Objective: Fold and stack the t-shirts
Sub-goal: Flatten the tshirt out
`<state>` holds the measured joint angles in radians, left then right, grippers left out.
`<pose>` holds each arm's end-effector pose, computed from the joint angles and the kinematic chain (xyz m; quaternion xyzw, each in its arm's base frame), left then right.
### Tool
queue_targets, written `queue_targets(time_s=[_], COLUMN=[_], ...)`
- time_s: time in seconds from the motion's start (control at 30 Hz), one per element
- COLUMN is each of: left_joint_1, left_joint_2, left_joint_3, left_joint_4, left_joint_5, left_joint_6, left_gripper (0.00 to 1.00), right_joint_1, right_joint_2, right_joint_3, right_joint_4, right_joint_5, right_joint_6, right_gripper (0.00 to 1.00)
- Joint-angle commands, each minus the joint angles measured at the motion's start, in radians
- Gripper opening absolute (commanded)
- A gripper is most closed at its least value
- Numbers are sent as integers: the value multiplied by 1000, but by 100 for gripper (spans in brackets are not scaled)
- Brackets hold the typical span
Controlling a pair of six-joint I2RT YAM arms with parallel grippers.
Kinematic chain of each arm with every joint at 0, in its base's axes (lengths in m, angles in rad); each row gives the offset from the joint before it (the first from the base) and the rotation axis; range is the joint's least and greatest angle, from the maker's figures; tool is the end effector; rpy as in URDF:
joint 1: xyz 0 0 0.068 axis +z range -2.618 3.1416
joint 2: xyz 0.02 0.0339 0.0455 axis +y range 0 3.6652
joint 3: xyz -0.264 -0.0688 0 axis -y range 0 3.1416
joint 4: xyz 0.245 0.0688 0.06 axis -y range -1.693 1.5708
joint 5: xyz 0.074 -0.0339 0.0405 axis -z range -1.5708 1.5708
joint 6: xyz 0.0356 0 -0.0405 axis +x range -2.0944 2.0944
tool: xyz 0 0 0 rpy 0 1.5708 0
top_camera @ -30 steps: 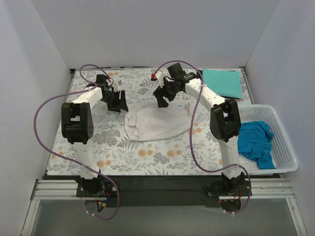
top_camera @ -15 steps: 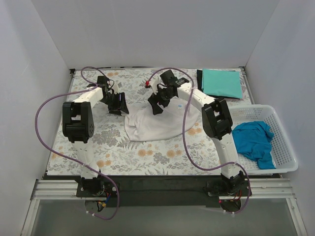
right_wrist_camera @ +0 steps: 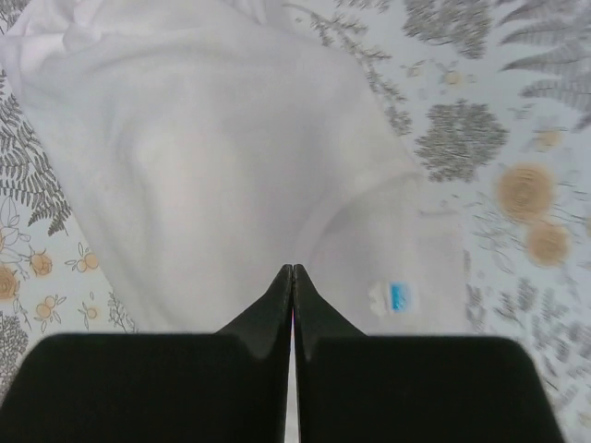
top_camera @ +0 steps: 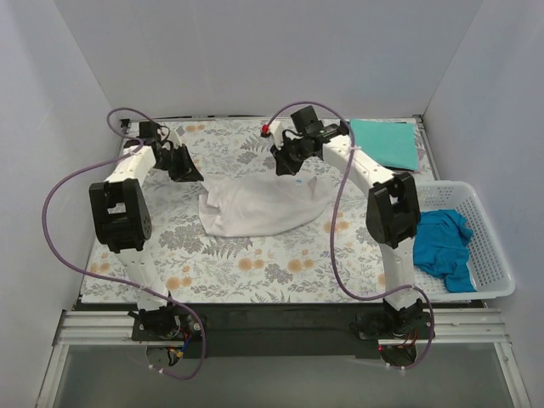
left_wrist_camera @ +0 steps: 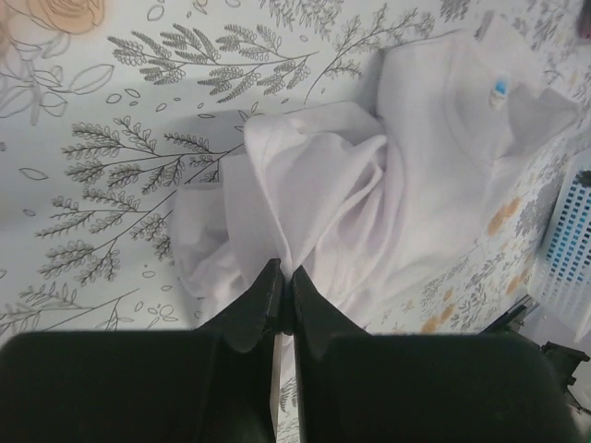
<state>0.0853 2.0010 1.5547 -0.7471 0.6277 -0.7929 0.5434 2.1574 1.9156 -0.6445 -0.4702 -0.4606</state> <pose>0.4152 0.0145 0.2062 -0.3448 0.8703 -0.3463 0.0623 0.4070 0.2647 0.2510 -0.5093 0.7654 0.2327 0.3170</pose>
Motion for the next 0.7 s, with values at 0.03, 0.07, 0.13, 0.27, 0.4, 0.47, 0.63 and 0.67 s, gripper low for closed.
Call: queue_targets(time_s=[0.03,0.07,0.13,0.27,0.4,0.47,0.63,0.67], left_joint_1=[4,2,-4,-143,-497,-738,-901,-906], left_joint_2=[-241,-263,-300,-382,-464,-473,-401,-406], left_joint_3=[7,1,2,27,15,-1,-42,-54], left_joint_4=[46,46,14,-122,-212,-231,-362,-362], left_joint_5=[43,38,35,93,20,-45,9,10], left_joint_6=[11,23,66,269,431,452,589,589], left_gripper=[0,0,0,0,0,0,12,19], right_joint_1=[-60,-60,-62,-68,-172,-227,-361,-367], right_joint_2=[-270,-306,-404,-510,-531,-525,-541,-548], right_joint_3=[-50,-122,-196,-311,-331,-325,-349,-362], right_joint_4=[20,20,16,2,-30,-76,-179,-191], right_joint_5=[-8,-2,11,41,-3,-50,-128,-125], right_joint_6=[-56,-75,-117,-112,-32,0,-41,-59], right_gripper=[1,1,1,1,14,21,60,64])
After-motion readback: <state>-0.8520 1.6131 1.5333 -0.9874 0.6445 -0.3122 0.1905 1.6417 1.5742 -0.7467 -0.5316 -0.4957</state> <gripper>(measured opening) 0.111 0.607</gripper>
